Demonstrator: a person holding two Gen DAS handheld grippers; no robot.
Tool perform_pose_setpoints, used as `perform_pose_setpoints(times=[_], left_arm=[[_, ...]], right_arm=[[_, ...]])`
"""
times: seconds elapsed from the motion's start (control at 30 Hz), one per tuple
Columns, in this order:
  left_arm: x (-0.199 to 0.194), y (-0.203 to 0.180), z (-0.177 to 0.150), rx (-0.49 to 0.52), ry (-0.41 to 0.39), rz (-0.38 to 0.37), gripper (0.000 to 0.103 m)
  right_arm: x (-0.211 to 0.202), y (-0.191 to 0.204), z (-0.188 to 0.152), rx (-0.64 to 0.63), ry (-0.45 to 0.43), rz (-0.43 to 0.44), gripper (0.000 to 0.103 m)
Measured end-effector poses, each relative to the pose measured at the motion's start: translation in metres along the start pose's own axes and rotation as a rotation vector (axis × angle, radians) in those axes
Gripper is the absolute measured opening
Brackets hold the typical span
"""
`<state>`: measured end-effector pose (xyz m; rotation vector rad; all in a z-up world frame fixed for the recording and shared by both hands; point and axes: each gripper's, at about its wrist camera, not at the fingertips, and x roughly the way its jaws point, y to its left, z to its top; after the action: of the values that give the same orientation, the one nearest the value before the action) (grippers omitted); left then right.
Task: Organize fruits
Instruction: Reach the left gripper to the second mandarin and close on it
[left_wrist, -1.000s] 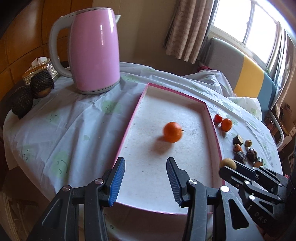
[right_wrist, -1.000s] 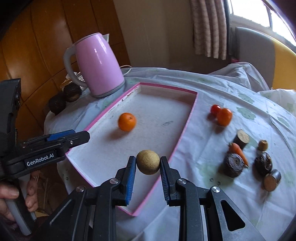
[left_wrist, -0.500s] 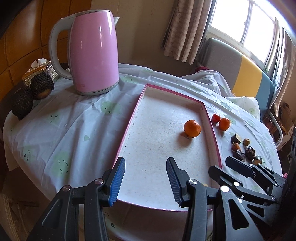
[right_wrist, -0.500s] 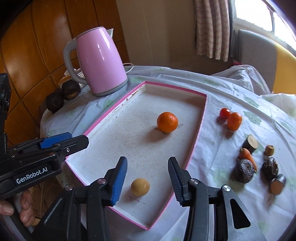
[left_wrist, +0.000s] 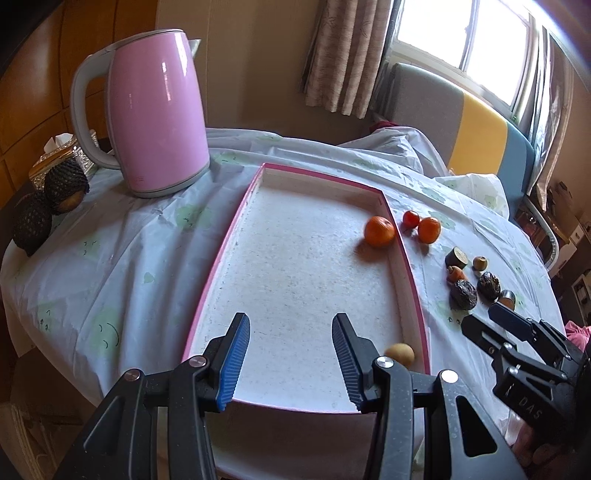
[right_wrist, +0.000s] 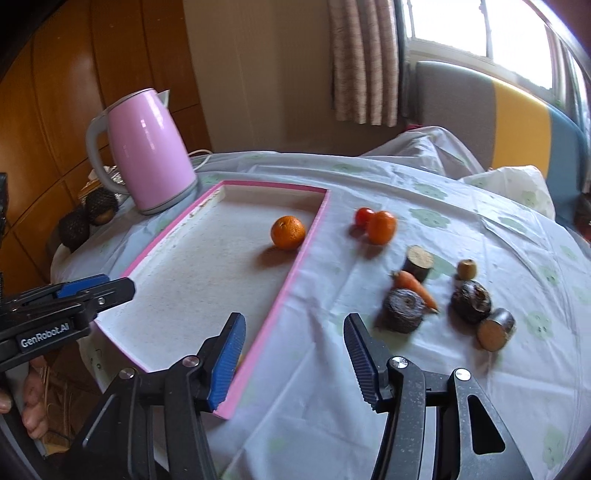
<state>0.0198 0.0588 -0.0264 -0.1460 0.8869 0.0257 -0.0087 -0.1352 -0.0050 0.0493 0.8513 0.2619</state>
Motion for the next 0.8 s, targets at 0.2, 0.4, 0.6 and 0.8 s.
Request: perform_pose_setpoints(times=[0.2, 0.4, 0.6, 0.8], left_arm=[[0.005, -0.020, 0.001, 0.059, 0.015, -0.031, 0.047], [0.014, -0.046, 0.004, 0.114, 0.041, -0.071, 0.047], [0.026, -0.070, 0.010, 0.149, 0.079, -0.119, 0.046], [0.035, -0.096, 0.026, 0.198, 0.084, -0.150, 0.041]], right_arm=[[-0.003, -0.035, -0.009, 0.079, 0.010, -0.064, 0.056], [-0.007, -0.063, -0.017, 0.132, 0.011, -0.117, 0.056], [-0.010, -0.092, -0.025, 0.194, 0.017, -0.168, 0.056], [-0.012, -0.117, -0.032, 0.249, 0.021, -0.202, 0.057]])
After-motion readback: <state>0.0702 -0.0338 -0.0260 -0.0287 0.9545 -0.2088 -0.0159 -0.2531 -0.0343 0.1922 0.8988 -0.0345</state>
